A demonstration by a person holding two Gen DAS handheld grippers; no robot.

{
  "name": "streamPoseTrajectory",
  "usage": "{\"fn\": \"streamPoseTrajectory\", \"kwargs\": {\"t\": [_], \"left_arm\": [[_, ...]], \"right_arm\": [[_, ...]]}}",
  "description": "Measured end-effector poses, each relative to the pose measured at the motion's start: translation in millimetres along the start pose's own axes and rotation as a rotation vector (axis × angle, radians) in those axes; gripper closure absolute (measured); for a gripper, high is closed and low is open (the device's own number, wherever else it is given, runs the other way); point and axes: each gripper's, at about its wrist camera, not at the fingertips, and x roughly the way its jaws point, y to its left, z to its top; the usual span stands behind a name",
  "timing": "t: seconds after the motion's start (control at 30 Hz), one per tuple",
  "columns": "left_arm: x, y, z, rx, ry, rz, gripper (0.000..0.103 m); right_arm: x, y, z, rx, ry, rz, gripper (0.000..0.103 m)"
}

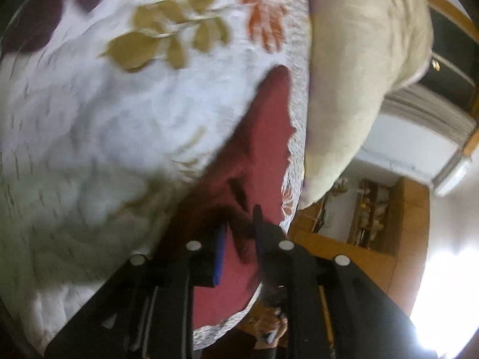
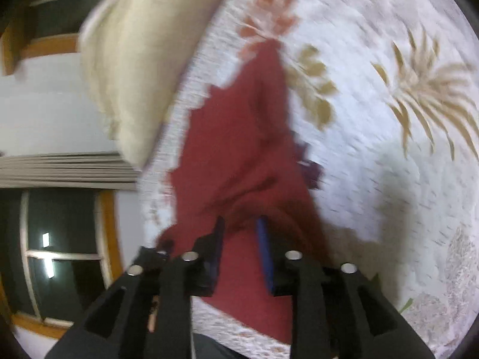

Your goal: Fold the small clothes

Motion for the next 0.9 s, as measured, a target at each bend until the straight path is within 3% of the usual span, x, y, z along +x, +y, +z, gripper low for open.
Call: {"fn": "streamPoseTrajectory", "kwargs": {"t": [0.07,0.13,0.27,0.37,0.53,0.6,0.63,0.67,0.7,0.8,0.9], "left_arm": [[-12,-22,-10,0.121,-0.026,0.056,0.057],[-17,-45,-19,0.284,-0.031,0.142,0.054],[-5,-72,-35,0.563,0.022,0.356,0.049],[9,-72,-37,0.656,0.049,0.461,0.041],[33,-60,-25,0.677,0.122,0.527,0.04],[39,-62,-29,0.706,0.127,0.551,0.045],[42,-64,-30,0.728,0.13,0.563,0.061],[45,-65,-31,0.738,0.138,0.575,0.094],[46,-66,-32,0.747,0.144,0.594,0.093],[39,-69,-39,0.79,0.116,0.596,0.094],[37,-71,-46,0.824,0.093,0.588,0.095]], "right_arm": [[-17,9,-3,-0.047,-0.028,0.005,0.064],[-28,20,-9,-0.116,-0.043,-0.04,0.063],[-20,32,-24,-0.293,-0.032,-0.245,0.063],[-8,28,-36,-0.369,-0.021,-0.325,0.063],[11,20,-40,-0.419,0.001,-0.384,0.063],[19,23,-40,-0.446,0.01,-0.411,0.063],[21,26,-41,-0.469,0.012,-0.426,0.063],[22,29,-43,-0.489,0.01,-0.437,0.063],[21,32,-45,-0.512,0.004,-0.453,0.066],[19,41,-52,-0.567,-0.011,-0.457,0.091],[18,43,-54,-0.588,-0.028,-0.472,0.093]]}}
